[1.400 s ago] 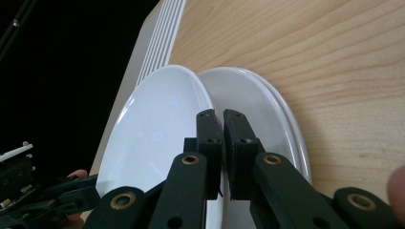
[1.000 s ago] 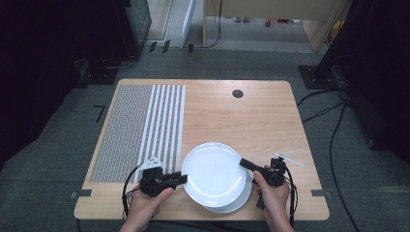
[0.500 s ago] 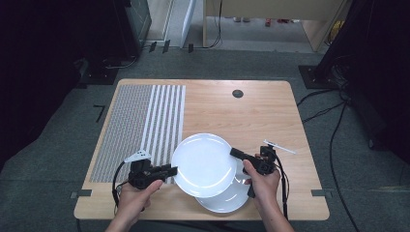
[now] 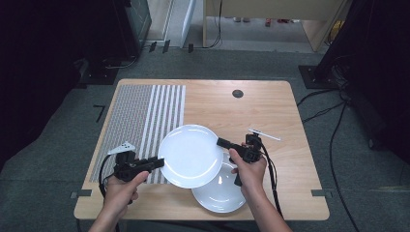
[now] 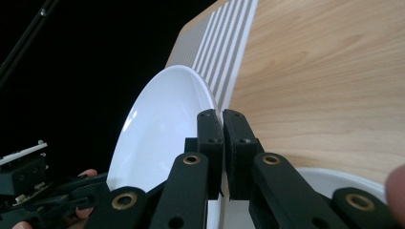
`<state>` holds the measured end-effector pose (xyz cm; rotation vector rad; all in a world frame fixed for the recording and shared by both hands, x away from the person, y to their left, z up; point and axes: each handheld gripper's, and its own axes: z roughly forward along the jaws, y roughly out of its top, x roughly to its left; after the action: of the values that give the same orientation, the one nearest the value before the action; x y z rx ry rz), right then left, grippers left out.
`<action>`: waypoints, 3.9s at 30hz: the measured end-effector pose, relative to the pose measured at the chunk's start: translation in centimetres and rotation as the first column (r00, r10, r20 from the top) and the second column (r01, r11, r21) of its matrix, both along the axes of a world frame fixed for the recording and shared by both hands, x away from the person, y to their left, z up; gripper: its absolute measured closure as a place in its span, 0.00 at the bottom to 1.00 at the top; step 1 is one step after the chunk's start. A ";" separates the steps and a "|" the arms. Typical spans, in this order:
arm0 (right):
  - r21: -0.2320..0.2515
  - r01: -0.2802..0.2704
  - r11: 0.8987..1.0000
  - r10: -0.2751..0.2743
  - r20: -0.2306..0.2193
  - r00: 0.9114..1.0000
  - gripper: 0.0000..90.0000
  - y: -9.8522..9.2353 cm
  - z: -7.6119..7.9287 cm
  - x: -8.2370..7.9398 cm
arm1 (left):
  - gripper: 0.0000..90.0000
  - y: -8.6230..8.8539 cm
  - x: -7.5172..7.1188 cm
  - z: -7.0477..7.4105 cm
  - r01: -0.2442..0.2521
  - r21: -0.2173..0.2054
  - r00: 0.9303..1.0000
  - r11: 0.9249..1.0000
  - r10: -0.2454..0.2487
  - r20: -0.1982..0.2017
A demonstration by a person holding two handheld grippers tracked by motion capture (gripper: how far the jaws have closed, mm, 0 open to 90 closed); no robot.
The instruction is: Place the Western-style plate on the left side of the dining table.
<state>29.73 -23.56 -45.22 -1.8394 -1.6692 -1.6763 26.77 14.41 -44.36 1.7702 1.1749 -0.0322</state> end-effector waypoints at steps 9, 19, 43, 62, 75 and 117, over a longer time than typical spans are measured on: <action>-0.012 -0.021 1.000 0.021 0.009 1.000 0.98 2.3 0.8 1.8 | 0.78 2.0 0.9 0.2 -0.042 -0.005 0.999 0.999 0.042 -0.013; -0.020 -0.044 0.999 0.045 0.022 0.999 0.98 5.0 2.0 4.1 | 0.78 4.4 2.3 1.1 -0.089 -0.004 0.996 0.996 0.089 -0.009; 0.002 -0.063 0.998 0.063 -0.029 0.998 0.98 11.5 1.0 9.9 | 0.80 10.1 6.4 1.1 -0.199 -0.008 0.977 0.980 0.198 -0.073; -0.002 -0.013 1.000 0.013 -0.126 0.992 0.98 16.0 -4.2 13.9 | 0.81 13.2 11.4 -2.8 -0.283 0.078 0.940 0.956 0.292 -0.177; -0.015 0.050 0.999 -0.052 -0.125 0.991 0.97 17.2 -6.4 15.8 | 0.82 13.3 13.8 -4.4 -0.325 0.085 0.921 0.942 0.335 -0.199; -0.107 0.050 0.993 -0.060 -0.093 0.994 0.95 18.4 -7.8 18.0 | 0.83 13.3 16.4 -5.7 -0.400 0.097 0.880 0.911 0.411 -0.236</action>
<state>47.77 -5.15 -53.04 -1.9974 -1.7119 -1.5203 43.21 27.75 -50.06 1.5547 1.7289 0.0192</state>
